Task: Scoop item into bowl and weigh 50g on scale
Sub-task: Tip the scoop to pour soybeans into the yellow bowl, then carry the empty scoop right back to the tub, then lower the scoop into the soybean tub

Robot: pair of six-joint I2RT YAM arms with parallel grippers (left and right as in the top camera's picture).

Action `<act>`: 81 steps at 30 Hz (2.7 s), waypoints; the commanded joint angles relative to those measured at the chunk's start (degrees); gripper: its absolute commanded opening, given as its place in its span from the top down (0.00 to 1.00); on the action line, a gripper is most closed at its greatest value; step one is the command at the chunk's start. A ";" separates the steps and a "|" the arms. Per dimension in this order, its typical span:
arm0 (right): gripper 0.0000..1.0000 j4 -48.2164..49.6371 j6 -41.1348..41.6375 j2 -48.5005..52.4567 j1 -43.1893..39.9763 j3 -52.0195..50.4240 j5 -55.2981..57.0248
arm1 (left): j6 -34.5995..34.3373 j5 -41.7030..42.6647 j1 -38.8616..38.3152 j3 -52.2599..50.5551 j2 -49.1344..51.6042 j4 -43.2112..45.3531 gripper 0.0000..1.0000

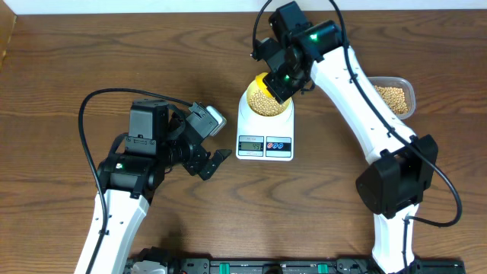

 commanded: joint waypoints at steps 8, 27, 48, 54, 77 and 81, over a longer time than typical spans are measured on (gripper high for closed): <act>0.99 0.07 0.90 -1.88 -7.10 1.20 -17.88 | 0.79 0.50 0.26 -0.09 0.00 -0.15 0.02; 0.99 -0.28 0.63 -1.88 -14.01 1.20 -30.73 | 0.79 0.50 0.26 -0.09 0.00 -0.15 0.02; 0.99 -10.32 -0.59 -1.88 -27.76 9.70 -35.69 | 0.76 0.50 0.26 -0.09 0.00 -0.15 0.02; 0.99 -16.70 -3.26 -1.88 -35.23 10.43 -33.99 | 0.76 0.50 0.26 -0.09 0.00 -0.17 0.02; 0.99 -18.45 3.50 -1.31 -25.77 3.82 20.94 | 0.76 0.50 0.26 -0.09 0.00 -0.15 0.02; 0.99 -18.05 3.93 -1.33 -22.93 3.26 23.52 | 0.76 0.50 0.26 -0.09 0.00 -0.17 0.03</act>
